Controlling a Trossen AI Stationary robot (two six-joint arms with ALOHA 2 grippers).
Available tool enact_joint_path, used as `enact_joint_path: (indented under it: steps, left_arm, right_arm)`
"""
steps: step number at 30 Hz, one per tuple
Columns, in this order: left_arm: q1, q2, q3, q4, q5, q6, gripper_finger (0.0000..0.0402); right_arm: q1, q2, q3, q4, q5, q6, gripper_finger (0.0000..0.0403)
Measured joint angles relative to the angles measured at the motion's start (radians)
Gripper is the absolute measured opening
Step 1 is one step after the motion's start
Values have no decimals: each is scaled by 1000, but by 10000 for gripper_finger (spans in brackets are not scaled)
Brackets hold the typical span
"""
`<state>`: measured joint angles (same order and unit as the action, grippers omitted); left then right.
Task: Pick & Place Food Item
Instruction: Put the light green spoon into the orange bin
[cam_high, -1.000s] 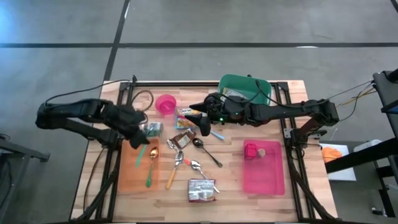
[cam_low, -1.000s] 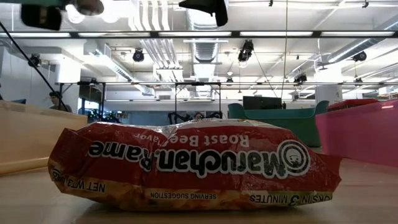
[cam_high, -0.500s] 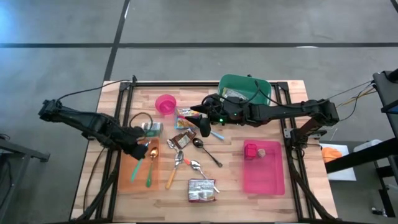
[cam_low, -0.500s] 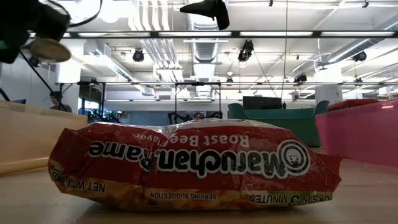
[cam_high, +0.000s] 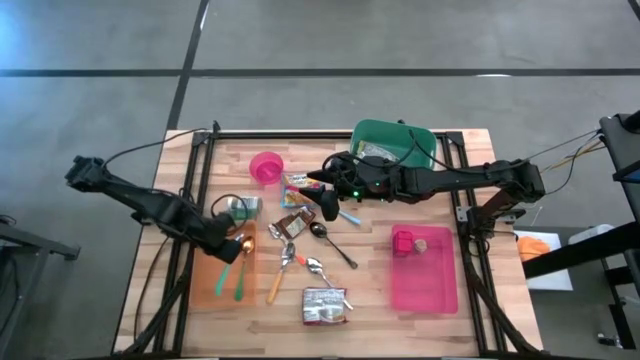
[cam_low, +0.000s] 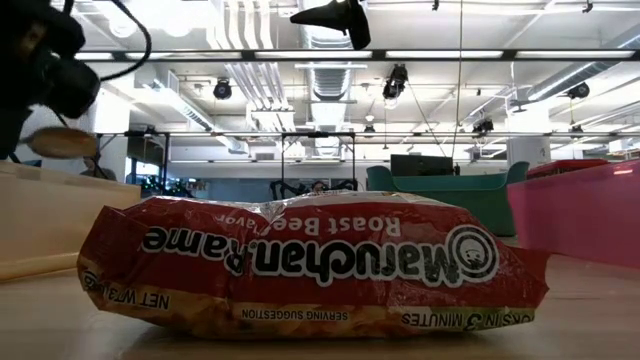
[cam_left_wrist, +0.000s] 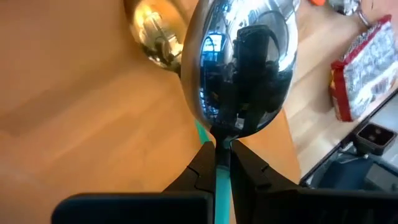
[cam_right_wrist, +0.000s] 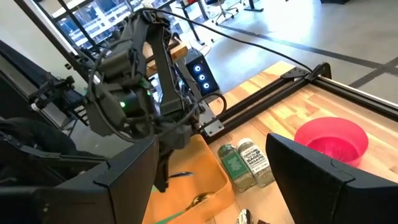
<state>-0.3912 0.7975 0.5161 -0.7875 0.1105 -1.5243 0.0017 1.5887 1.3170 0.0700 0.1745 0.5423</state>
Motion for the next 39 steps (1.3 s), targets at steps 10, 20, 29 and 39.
enact_joint_path:
  steps: [10, 20, 29, 39]
  left_arm:
    - [0, 1, -119, 70, -18, -21, 14]
    - [0, 0, -172, 119, -7, -81, 13]
    - [0, 3, -175, 169, -15, -82, 13]
    - [1, 3, -175, 165, 25, -157, 13]
  right_arm:
    - [0, 0, 1, -14, 0, 30, 295]
    - [0, 0, 1, -14, 1, 30, 295]
    - [0, 0, 1, -14, 3, 31, 295]
    - [0, 0, 1, -14, 5, 31, 295]
